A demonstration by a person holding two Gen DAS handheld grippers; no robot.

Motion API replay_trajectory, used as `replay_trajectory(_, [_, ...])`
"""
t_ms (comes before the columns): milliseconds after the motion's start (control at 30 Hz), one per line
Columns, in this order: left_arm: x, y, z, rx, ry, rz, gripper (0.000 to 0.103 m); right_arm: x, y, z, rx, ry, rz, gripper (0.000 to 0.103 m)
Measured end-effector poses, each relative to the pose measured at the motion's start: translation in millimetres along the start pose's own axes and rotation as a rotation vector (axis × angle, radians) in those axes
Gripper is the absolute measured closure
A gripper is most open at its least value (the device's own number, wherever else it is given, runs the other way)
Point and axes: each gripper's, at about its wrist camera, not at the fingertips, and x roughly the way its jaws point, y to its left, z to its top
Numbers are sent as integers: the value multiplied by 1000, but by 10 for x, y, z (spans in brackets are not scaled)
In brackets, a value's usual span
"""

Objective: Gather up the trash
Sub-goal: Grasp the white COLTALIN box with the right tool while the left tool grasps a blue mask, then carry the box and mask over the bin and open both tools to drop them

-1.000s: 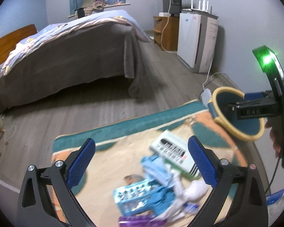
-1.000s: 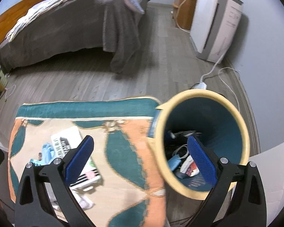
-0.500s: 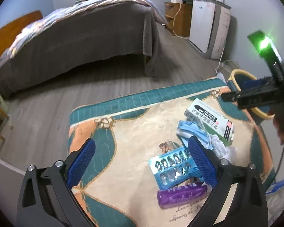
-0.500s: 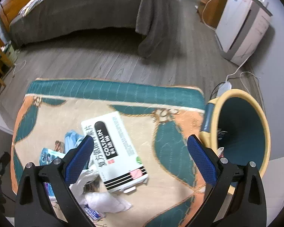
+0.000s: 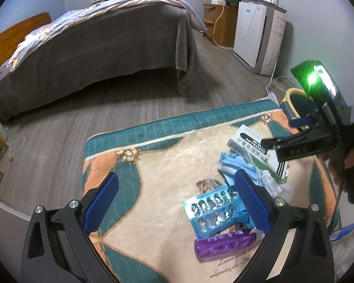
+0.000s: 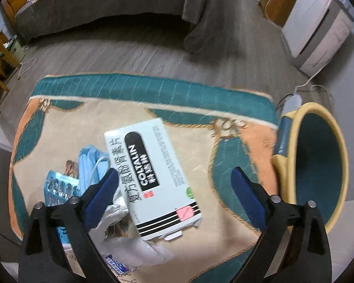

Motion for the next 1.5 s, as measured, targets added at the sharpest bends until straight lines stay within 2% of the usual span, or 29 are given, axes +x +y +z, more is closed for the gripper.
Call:
replay_trajectory(100, [31, 24, 16, -17, 9, -1, 6, 146, 11, -38, 12, 48, 54, 20])
replay_trajectory(200, [78, 32, 54, -38, 19, -5, 6, 279, 46, -77, 9, 86, 103, 20])
replay_trajectory(333, [157, -12, 88, -38, 39, -9, 6, 436, 147, -113, -43, 126, 95, 23])
replay_trajectory(600, [369, -234, 99, -33, 94, -47, 6, 190, 20, -166, -49, 75, 137, 27])
replay_trajectory(767, [585, -453, 126, -16, 147, -65, 6, 1, -296, -186, -55, 33, 77, 28])
replay_trajectory(867, [742, -587, 140, -15, 193, -77, 7, 53, -484, -198, -67, 51, 22, 28])
replay_trajectory(1000, [924, -659, 158, -27, 247, -65, 9, 152, -632, -293, -94, 94, -6, 27])
replay_trajectory(1100, [1060, -659, 165, -54, 288, -68, 17, 239, -654, -333, -96, 111, 3, 25])
replay_trajectory(1200, [1197, -640, 146, -83, 332, -78, 34, 290, -723, -364, -99, 111, 18, 21])
replay_trajectory(1333, [1271, -630, 126, -103, 359, -119, 68, 349, -716, -369, -114, 105, 33, 23])
replay_trajectory(1367, [1264, -633, 123, -96, 360, -119, 71, 362, -696, -373, -118, 112, 38, 29])
replay_trajectory(1500, [1084, -667, 181, -38, 298, -85, 80, 320, -711, -324, -117, 85, 14, 30])
